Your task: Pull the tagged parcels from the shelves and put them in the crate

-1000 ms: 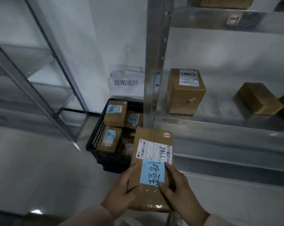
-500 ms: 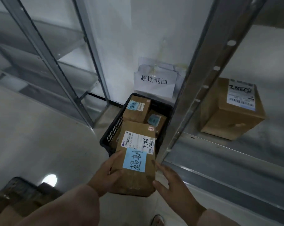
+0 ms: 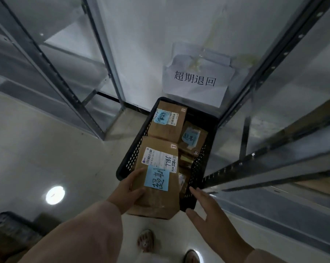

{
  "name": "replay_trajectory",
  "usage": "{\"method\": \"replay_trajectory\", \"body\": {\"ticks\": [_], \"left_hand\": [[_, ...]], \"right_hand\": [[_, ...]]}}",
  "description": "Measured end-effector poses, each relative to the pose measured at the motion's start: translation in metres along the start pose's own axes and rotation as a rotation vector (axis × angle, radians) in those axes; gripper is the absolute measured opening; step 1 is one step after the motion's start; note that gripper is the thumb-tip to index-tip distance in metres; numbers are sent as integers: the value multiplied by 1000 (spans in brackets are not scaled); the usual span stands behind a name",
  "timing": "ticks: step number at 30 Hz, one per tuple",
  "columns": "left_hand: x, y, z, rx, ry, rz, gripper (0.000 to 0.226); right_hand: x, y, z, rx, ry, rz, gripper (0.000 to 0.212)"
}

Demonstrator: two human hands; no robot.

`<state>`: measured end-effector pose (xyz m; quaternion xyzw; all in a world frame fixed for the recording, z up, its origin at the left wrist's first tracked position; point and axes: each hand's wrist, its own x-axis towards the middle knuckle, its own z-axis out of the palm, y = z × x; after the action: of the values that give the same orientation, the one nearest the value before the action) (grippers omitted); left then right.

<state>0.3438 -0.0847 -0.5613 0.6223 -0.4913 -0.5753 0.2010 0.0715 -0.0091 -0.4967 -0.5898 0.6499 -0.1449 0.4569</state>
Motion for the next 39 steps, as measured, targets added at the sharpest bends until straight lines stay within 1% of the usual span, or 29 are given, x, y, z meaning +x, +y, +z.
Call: {"method": "replay_trajectory", "body": {"ticks": [7,10,14,16,19,20,24,27,30,34,37,39], "left_hand": [[79,-23,-30,72,-22,0,60],[97,-33,-41,122,-67,2,62],[107,-41,-47,220,-37,17,67],[107,-40,-45,300,-29,13,66],[99,-30,-38,562,4,16,69],[92,-22,-35,611,33,32,70],[52,20,-20,725,115,212,71],[14,60,-1,877,141,410,66],[-26,98,23,926,162,598,65],[-83,132,68,984,119,744,63],[-125,155,115,978,101,806,61],[-150,171,152,961,85,845,62]], "right_hand": [[48,10,32,11,14,80,53],[64,11,43,0,22,83,53],[80,6,50,-15,44,85,53],[83,2,51,-67,57,74,57],[80,-9,47,-161,82,64,64],[77,-12,45,-190,94,58,66],[50,-26,26,-288,175,28,72],[16,-31,7,-364,229,-8,74],[-23,-28,-13,-427,280,-67,73],[-86,-22,-44,-445,385,-139,69],[-137,-7,-72,-461,495,-139,67],[-171,10,-94,-459,555,-106,68]]}}
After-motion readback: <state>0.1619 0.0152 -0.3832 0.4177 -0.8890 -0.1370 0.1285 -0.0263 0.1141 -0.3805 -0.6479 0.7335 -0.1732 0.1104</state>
